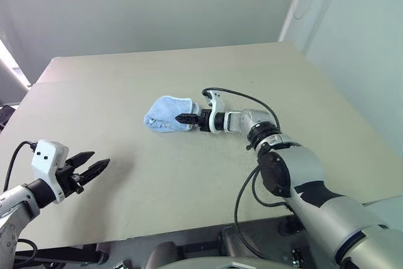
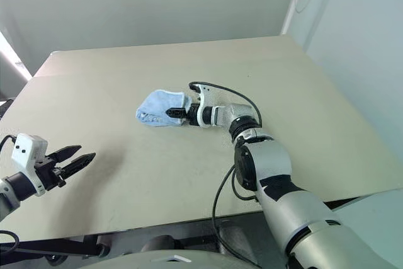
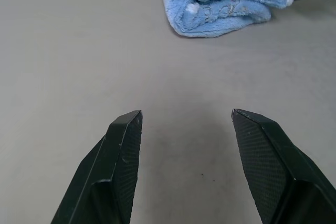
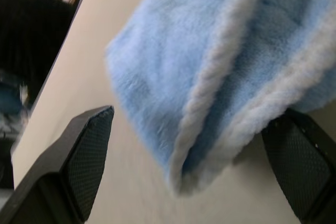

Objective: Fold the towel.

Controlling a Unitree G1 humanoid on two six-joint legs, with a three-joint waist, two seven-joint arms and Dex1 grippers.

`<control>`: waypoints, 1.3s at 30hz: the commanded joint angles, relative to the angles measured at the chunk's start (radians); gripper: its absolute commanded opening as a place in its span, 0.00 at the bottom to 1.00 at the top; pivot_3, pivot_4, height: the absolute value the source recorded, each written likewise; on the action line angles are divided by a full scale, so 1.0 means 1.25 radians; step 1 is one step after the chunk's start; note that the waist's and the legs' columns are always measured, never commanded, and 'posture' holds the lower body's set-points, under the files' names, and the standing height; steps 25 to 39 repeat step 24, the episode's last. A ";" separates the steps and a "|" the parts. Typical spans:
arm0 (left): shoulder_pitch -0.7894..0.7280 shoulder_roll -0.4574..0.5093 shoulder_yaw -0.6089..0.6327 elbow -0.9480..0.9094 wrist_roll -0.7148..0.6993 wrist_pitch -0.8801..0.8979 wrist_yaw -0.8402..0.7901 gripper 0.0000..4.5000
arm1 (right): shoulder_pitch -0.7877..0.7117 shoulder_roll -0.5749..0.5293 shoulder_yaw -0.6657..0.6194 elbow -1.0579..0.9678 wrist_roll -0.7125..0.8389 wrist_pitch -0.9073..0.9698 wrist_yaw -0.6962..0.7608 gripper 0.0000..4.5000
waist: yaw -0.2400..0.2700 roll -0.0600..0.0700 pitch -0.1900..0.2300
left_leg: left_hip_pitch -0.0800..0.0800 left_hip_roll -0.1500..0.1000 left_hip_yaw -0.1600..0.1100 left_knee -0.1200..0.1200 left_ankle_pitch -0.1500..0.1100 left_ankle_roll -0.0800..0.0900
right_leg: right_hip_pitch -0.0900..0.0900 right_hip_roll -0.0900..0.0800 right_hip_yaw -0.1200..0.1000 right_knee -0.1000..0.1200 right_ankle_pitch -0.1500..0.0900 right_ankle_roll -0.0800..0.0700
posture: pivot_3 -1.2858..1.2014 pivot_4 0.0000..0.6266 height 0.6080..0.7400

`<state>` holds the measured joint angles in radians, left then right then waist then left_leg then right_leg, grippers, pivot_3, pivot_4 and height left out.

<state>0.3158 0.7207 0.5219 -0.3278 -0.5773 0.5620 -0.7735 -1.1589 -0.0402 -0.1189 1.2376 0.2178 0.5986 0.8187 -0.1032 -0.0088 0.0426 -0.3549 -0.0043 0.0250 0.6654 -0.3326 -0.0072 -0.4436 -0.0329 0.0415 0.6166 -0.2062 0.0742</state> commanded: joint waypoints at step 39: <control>-0.089 -0.011 -0.070 0.079 0.031 -0.040 -0.009 0.64 | 0.624 -0.312 0.193 -0.849 0.043 -0.238 0.335 1.00 | 0.027 -0.002 -0.001 | 0.015 0.001 0.001 0.002 0.001 0.000 | 0.014 0.006 0.001 0.000 -0.003 -0.002 | 0.52 0.00 1.00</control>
